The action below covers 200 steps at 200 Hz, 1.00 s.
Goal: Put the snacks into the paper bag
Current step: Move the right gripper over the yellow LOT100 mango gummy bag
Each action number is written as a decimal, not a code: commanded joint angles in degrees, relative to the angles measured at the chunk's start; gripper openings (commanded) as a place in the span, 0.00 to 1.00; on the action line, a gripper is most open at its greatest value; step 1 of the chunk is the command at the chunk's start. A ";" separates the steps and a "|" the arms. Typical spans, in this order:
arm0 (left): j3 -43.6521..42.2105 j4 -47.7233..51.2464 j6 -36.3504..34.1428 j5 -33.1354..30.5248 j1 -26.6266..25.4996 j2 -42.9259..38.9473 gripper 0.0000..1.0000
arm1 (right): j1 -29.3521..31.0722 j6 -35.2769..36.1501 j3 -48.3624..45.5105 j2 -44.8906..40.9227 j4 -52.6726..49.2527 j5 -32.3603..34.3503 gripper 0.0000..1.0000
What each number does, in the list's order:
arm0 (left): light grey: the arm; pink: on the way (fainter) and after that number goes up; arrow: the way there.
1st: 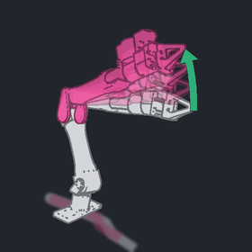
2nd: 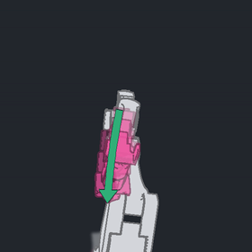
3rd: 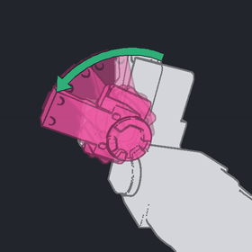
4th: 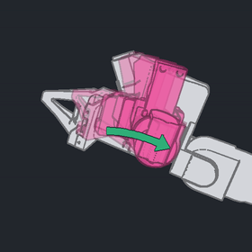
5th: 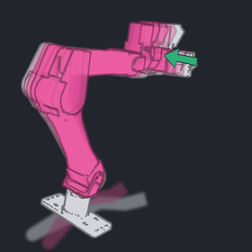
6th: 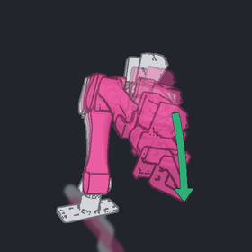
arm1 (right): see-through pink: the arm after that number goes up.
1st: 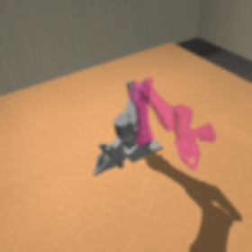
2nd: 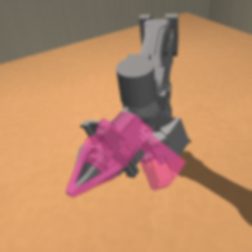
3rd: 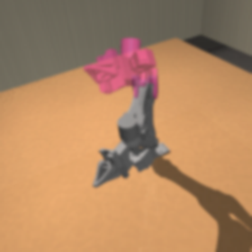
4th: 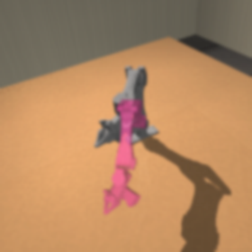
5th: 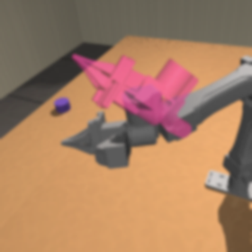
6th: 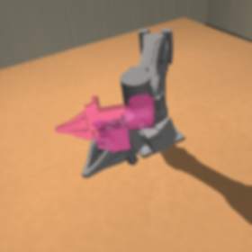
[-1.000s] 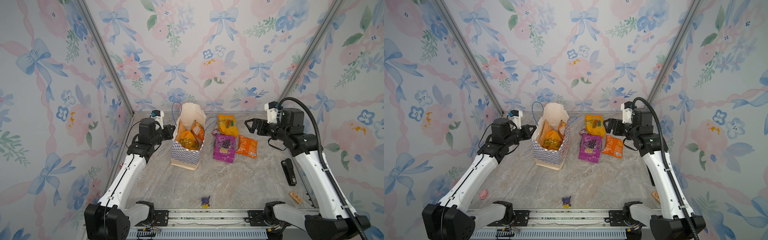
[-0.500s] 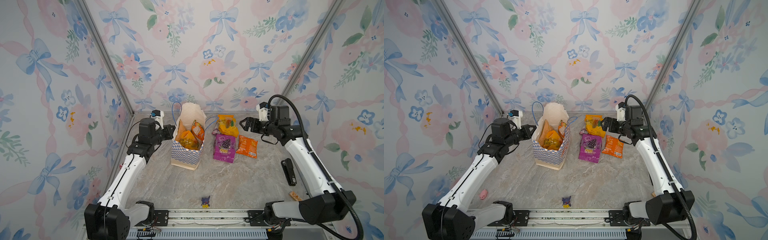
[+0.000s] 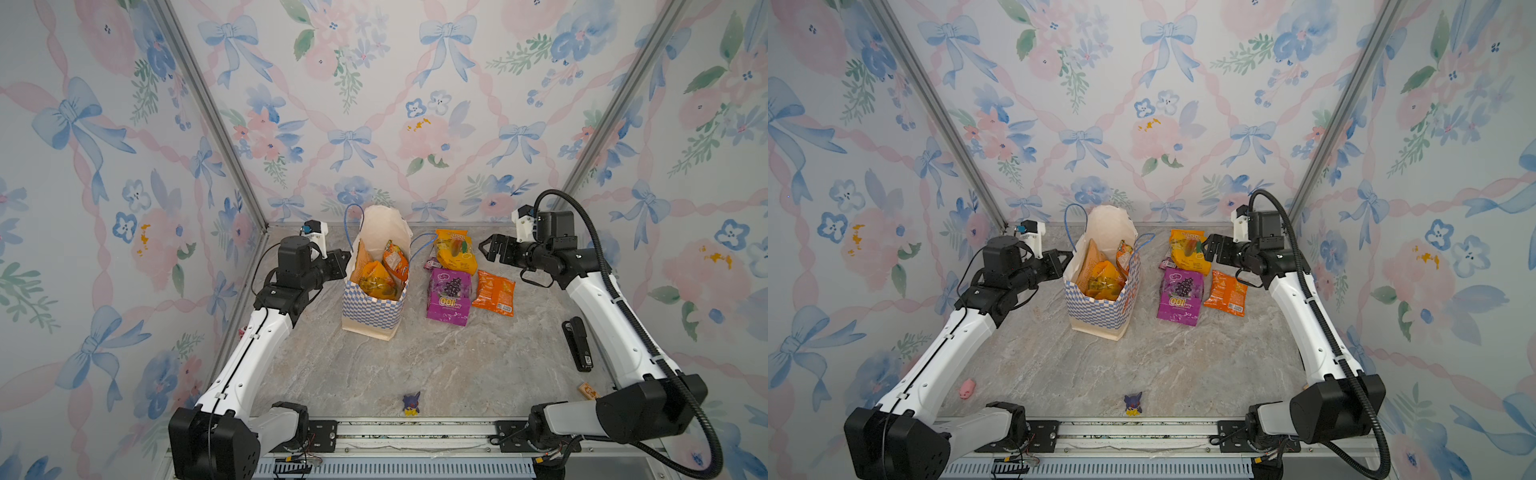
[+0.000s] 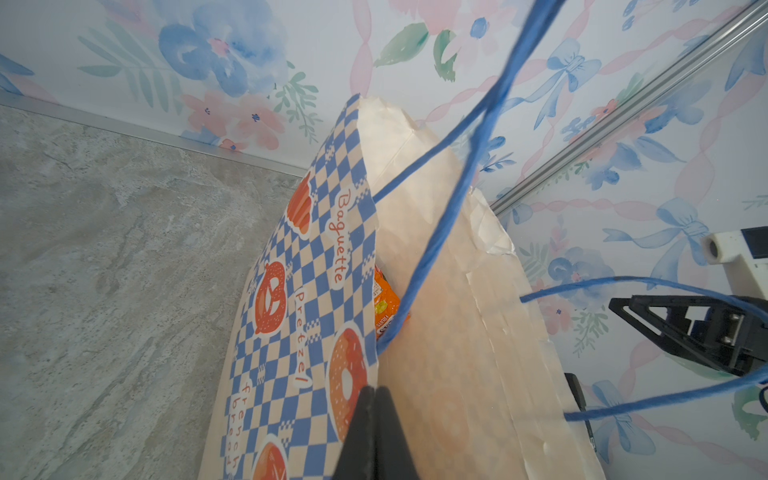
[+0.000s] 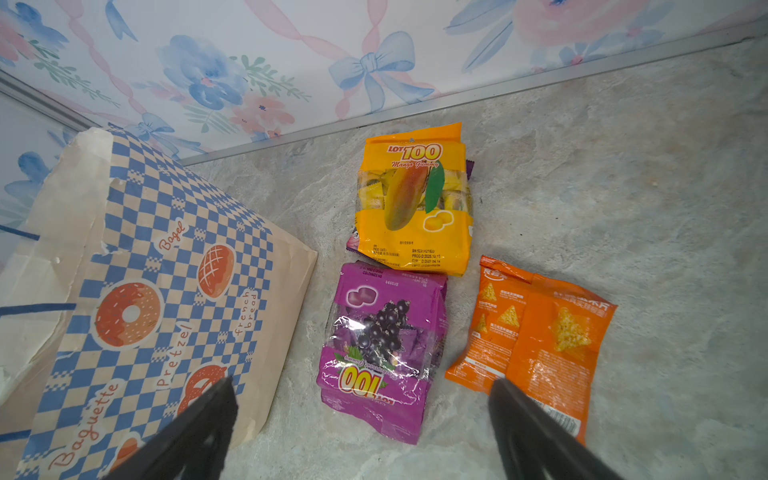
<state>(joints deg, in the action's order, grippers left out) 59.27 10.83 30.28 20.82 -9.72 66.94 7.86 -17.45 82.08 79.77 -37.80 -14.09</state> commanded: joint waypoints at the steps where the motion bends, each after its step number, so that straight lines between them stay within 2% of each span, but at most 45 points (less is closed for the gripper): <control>1: 0.56 1.21 -0.54 -0.51 0.06 -1.02 0.00 | -0.55 -0.57 2.26 2.14 -1.38 1.87 0.97; 105: 0.57 1.40 -0.55 -0.91 -0.04 -1.45 0.00 | -0.34 -1.92 1.37 4.78 -0.17 0.19 0.97; 115: 0.59 1.41 -0.52 -0.93 0.00 -1.43 0.08 | -0.39 -1.88 1.15 4.78 -0.17 0.16 0.97; 139: 0.67 1.46 -0.58 -1.09 -0.04 -1.59 0.15 | -0.43 -1.85 0.85 4.78 0.01 0.02 0.97; 200: 0.68 1.60 -1.08 -1.11 -0.30 -1.57 0.23 | -0.40 -1.97 0.88 5.05 0.45 -0.77 0.97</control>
<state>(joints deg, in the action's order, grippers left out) 59.27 11.00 30.24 19.97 -9.72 66.46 7.86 -18.92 82.65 84.42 -37.80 -13.78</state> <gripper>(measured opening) 0.215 0.967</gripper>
